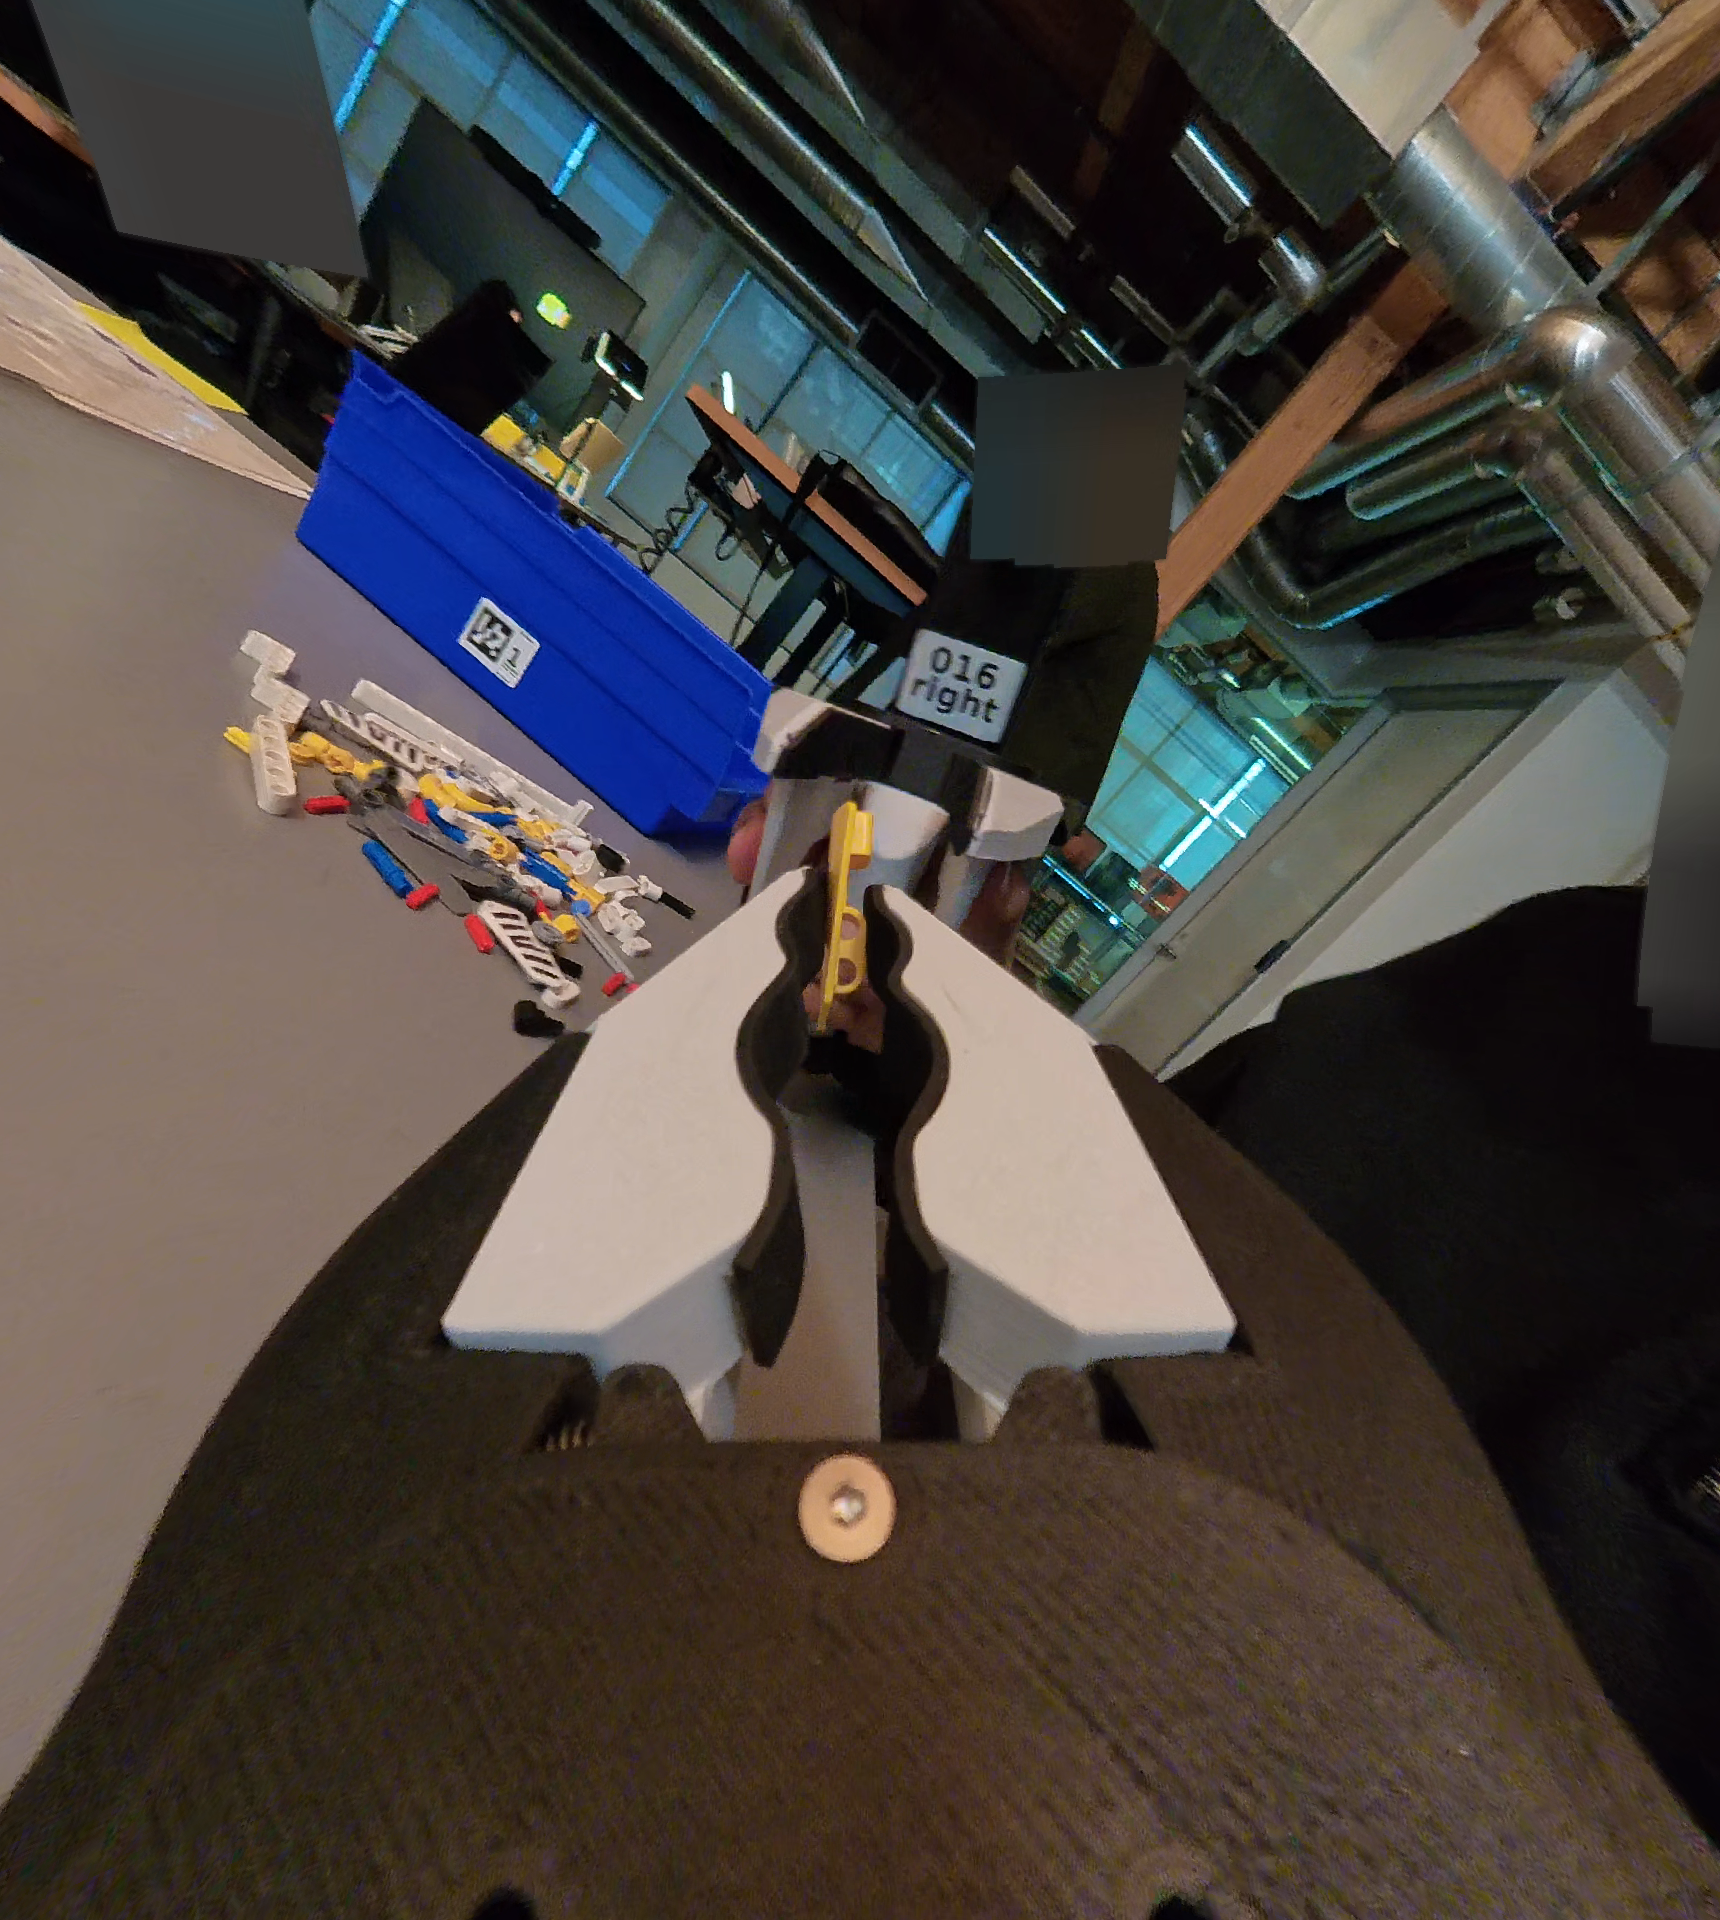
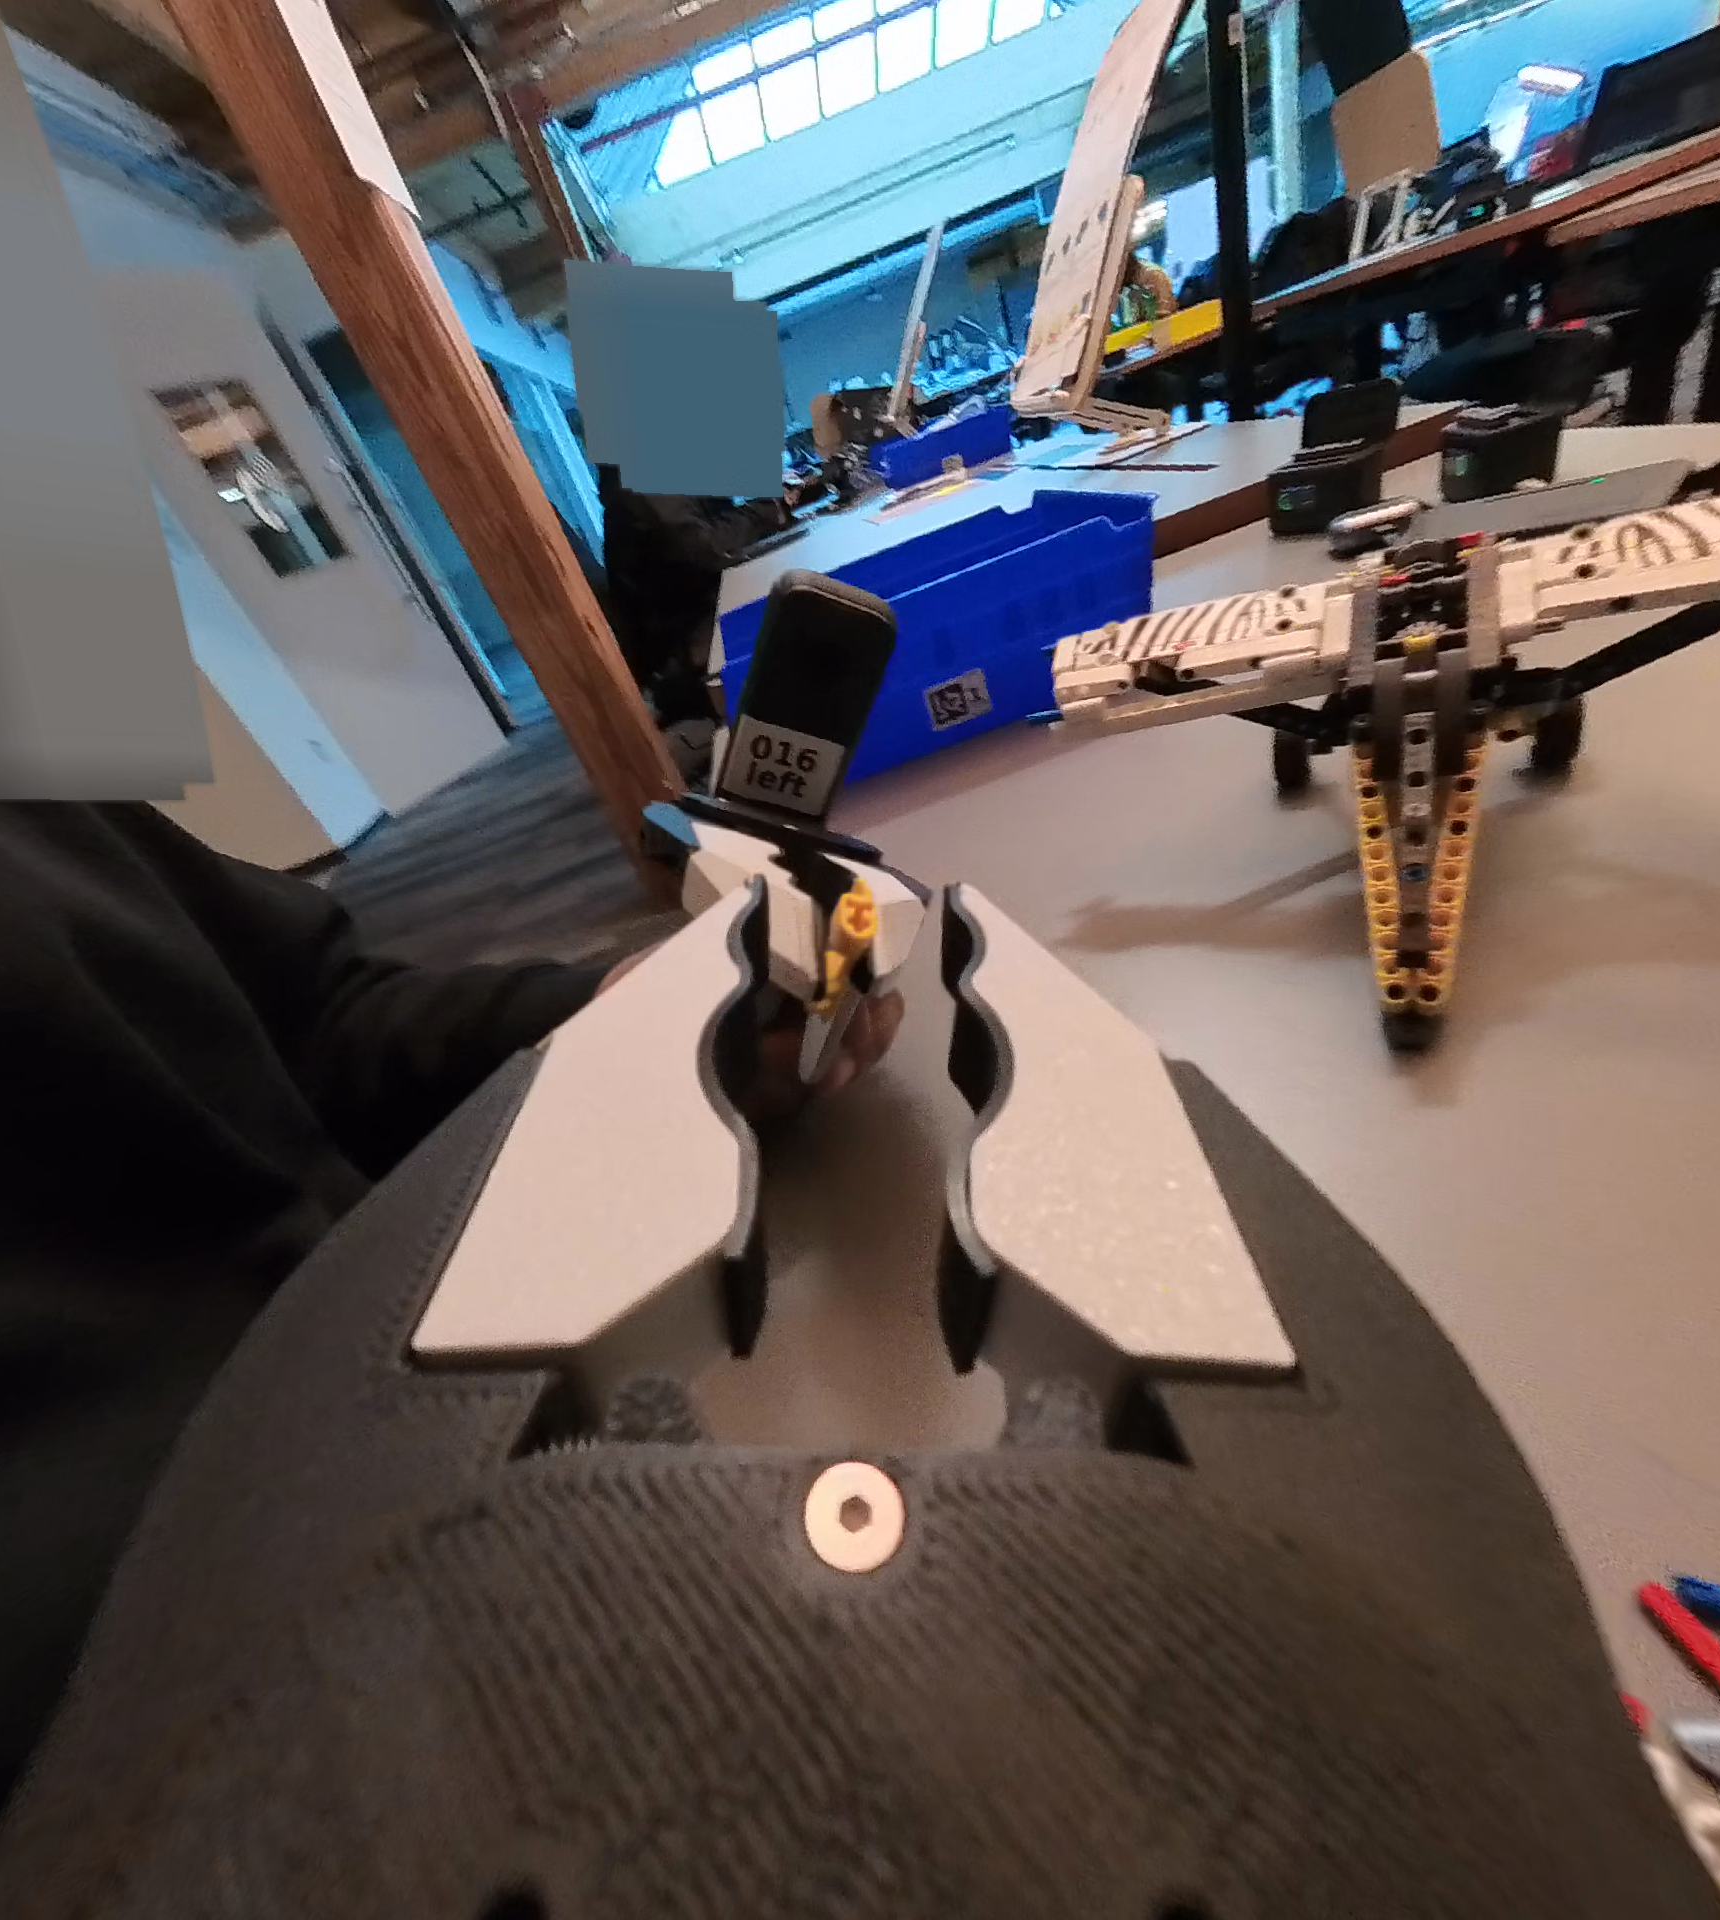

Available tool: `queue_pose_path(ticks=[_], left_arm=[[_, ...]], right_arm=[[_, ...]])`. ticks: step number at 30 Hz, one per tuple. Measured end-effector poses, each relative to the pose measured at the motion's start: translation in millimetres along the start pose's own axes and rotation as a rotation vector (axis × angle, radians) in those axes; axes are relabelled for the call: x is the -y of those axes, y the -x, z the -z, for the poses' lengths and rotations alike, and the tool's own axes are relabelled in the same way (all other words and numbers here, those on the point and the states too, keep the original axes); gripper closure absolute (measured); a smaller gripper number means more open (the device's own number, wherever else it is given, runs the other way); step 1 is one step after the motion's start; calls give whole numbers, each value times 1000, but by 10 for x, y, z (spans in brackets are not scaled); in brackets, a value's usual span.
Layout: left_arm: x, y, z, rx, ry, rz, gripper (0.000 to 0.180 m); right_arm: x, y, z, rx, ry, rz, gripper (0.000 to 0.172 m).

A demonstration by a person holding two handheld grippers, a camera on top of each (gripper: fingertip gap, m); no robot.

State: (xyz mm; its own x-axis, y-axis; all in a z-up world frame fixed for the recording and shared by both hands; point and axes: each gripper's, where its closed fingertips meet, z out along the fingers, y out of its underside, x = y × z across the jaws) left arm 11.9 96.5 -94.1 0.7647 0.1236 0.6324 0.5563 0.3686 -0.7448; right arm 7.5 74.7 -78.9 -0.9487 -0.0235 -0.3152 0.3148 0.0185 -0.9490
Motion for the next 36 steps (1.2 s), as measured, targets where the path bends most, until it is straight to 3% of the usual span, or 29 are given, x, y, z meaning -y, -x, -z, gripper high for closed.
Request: queue_pose_path(ticks=[6, 8, 12, 19, 23, 25, 27, 32, 36], left_arm=[[-70, -146, -37, -70, 33, -34, 178], [-71, -145, -38, -73, 34, -28, 178], [-71, -125, -42, -66, 33, -15, 178], [-17, -133, -10, -84, -4, 0, 168], [-36, -145, -21, -87, 5, -8, 168], [-26, -142, -16, -87, -1, -5, 168], [-14, -139, -9, -89, -8, 0, 166], [-5, -129, -6, -87, -13, 9, 166], [8, -114, -1, -87, -20, 23, 166]], right_arm=[[-57, 108, -3, 143, 4, -134, 151], [-69, 121, 12, 187, -4, -187, 166], [-74, 103, 39, 170, -8, -142, 167], [378, -81, 444, 194, -285, -288, 168], [432, -213, 624, 152, -317, -306, 168], [374, -389, 696, 14, -258, -270, 167], [289, -718, 884, -231, -187, -220, 167], [124, -1540, 1763, -904, -144, -225, 167], [-71, -1765, 1980, -1087, -130, -291, 167]])
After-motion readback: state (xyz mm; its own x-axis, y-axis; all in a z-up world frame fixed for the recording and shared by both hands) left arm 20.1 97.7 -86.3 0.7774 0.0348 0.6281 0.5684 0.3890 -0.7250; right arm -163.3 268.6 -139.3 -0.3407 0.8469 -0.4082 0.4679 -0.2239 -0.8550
